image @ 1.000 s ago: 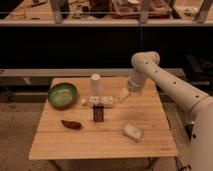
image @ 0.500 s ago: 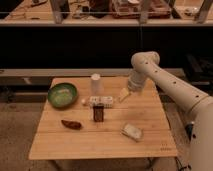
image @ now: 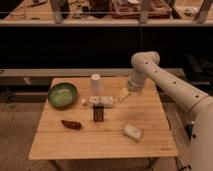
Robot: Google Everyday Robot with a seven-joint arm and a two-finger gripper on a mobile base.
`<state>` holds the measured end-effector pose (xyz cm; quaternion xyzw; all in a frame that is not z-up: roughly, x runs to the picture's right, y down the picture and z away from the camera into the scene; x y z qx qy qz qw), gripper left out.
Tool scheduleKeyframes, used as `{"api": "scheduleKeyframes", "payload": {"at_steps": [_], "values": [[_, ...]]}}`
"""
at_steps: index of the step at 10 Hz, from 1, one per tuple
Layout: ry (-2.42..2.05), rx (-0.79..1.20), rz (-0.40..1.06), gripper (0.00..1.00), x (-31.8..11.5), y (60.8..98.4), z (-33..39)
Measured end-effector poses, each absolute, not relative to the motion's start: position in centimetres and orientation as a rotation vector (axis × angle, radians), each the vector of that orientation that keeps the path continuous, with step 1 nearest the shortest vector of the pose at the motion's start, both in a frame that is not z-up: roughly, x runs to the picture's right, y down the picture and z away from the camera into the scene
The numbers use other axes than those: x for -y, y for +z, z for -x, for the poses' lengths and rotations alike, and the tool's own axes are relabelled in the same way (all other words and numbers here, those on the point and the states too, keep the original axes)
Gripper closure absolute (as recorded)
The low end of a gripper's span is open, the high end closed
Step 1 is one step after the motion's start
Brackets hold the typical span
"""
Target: Place the ceramic cup over the eraser
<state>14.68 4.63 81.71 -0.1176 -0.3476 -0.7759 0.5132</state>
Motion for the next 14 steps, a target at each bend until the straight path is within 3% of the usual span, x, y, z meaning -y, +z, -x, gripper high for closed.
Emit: {"api": "scheduleKeyframes", "payload": {"at_steps": [6, 10, 12, 14], "values": [[-1.895, 0.772, 0.228, 0.2, -2.7, 82.7, -14.7], [-2.082, 0.529, -0.131, 0.2, 5.9, 84.7, -11.9], [-2.201, 0.455, -0.333, 0.2, 7.9, 86.2, -9.9], [-2.249, 0.428, -0.415, 0.2, 8.4, 86.8, -8.9]]}}
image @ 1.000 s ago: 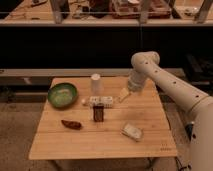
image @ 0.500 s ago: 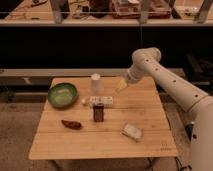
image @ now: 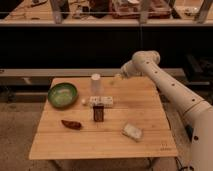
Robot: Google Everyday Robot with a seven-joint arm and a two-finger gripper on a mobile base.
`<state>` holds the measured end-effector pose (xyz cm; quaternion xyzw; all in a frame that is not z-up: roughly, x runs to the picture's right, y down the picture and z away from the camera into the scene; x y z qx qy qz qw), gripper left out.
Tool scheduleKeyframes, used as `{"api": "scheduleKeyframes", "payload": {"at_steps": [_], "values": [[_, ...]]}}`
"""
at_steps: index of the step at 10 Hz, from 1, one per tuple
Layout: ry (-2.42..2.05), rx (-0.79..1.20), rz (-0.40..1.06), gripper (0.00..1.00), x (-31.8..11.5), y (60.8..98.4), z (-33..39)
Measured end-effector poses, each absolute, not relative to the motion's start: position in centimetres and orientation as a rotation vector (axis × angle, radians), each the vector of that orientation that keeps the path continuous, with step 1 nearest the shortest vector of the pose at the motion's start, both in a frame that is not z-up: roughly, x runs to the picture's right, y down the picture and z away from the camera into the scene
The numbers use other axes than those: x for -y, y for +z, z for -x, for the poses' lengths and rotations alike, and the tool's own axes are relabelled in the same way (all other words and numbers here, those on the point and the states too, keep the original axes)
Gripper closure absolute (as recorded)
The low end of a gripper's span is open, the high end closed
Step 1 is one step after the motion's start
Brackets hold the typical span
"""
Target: Place the ceramic cup over the eraser
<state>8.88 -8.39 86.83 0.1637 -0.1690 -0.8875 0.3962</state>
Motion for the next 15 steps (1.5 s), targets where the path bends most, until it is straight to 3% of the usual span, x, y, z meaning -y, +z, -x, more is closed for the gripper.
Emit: {"api": "scheduleKeyframes", "payload": {"at_steps": [3, 8, 11, 15], "values": [[-2.257, 0.423, -0.435, 0.2, 8.5, 86.9, -8.7], [-2.274, 0.59, -0.625, 0.2, 7.9, 88.9, -2.0], [-2.294, 0.678, -0.529, 0.2, 9.6, 89.0, -0.5], [-2.304, 0.634, -0.386, 0.2, 13.7, 89.1, 1.3]]}}
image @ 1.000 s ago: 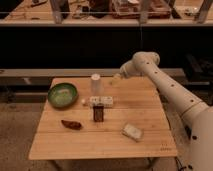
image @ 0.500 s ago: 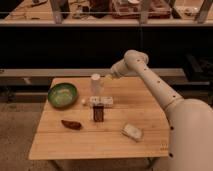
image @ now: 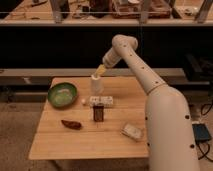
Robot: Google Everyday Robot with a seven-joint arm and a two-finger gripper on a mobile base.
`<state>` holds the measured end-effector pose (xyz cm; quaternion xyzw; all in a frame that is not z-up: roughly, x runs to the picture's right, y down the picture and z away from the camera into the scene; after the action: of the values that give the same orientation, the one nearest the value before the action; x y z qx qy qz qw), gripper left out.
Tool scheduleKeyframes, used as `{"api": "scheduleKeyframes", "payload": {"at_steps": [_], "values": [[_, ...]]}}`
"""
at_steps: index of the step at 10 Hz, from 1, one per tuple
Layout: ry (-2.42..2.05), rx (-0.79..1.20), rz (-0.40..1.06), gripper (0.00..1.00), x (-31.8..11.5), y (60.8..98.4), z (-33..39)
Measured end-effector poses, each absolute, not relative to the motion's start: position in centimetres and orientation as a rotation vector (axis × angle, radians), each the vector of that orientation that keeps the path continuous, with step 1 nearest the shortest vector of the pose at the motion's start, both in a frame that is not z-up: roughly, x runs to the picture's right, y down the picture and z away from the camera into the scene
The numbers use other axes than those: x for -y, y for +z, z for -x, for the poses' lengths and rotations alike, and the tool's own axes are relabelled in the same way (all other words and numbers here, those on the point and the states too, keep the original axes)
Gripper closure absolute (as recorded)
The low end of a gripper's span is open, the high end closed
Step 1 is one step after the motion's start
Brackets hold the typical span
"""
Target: Place the ceramic cup over the eraser
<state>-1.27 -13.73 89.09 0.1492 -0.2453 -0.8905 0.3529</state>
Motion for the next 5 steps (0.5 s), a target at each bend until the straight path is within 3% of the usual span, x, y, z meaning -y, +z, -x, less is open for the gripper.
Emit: {"api": "scheduleKeyframes", "payload": {"at_steps": [5], "values": [[-2.309, 0.635, -0.299, 0.2, 13.62, 89.38, 1.7]]}}
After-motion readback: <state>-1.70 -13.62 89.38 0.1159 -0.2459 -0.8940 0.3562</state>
